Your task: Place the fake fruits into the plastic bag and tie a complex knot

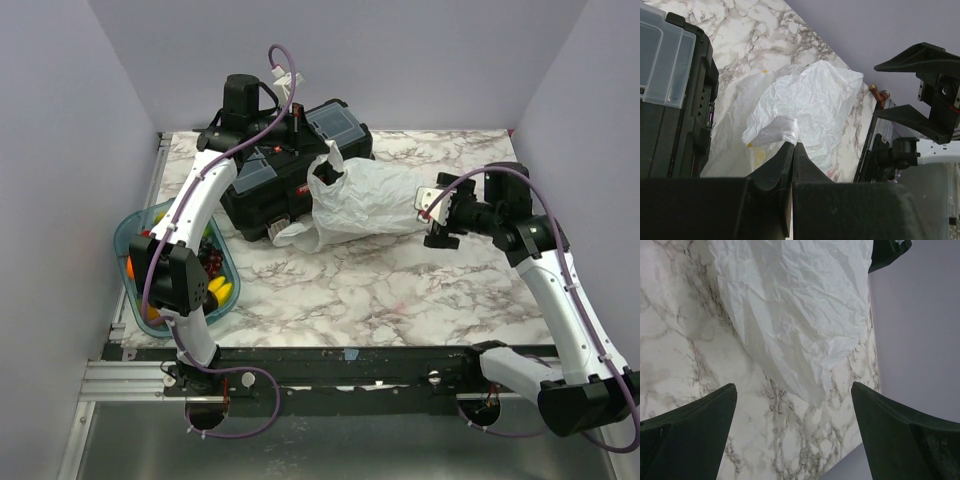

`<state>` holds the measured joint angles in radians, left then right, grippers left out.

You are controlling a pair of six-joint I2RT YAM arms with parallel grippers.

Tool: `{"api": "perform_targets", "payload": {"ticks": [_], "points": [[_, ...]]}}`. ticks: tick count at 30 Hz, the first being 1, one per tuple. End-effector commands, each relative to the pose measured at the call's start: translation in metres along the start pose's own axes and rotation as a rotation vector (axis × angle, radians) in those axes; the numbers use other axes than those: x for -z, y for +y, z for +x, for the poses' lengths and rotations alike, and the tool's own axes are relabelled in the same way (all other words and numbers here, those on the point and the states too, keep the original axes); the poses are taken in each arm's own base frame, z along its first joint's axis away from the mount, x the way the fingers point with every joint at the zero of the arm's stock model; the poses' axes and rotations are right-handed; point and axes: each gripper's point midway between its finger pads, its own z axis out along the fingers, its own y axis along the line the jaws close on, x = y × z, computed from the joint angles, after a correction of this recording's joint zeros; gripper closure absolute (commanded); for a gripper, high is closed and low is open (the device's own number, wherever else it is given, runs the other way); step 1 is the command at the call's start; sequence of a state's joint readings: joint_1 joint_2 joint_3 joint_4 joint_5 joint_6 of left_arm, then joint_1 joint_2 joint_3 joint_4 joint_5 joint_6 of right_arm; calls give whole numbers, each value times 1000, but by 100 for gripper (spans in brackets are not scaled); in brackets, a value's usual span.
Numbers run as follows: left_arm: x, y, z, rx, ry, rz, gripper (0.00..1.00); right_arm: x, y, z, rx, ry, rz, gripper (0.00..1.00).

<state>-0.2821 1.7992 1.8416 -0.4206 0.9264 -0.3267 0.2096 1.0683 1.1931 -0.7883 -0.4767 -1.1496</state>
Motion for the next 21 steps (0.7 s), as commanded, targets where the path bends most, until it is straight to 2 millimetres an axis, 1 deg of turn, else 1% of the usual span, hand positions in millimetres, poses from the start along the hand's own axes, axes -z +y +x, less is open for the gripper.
{"api": "perform_targets", "payload": {"ticks": [1, 4, 8, 10, 13, 15, 16, 17, 19, 21], "points": [[6, -6, -12, -43, -22, 13, 100, -8, 0, 21, 181, 79, -24, 0], [6, -7, -12, -42, -20, 22, 100, -15, -10, 26, 225, 90, 8, 0], [7, -8, -12, -41, -20, 24, 100, -31, -12, 32, 211, 95, -30, 0], [8, -7, -12, -43, -22, 22, 100, -42, -7, 39, 211, 94, -55, 0], [11, -6, -13, -41, -23, 20, 100, -60, 5, 61, 233, 130, -76, 0], [14, -3, -13, -39, -23, 12, 100, -68, 11, 73, 240, 150, -84, 4], [16, -2, -13, -37, -23, 11, 100, -70, 11, 74, 237, 149, -75, 8], [18, -1, -12, -34, -23, 7, 100, -72, 10, 72, 224, 138, -64, 14], [21, 1, -12, -36, -20, 3, 100, -73, 5, 68, 214, 119, -38, 43], [26, 2, -11, -36, -18, -2, 100, -72, -2, 68, 213, 125, -4, 86]]}}
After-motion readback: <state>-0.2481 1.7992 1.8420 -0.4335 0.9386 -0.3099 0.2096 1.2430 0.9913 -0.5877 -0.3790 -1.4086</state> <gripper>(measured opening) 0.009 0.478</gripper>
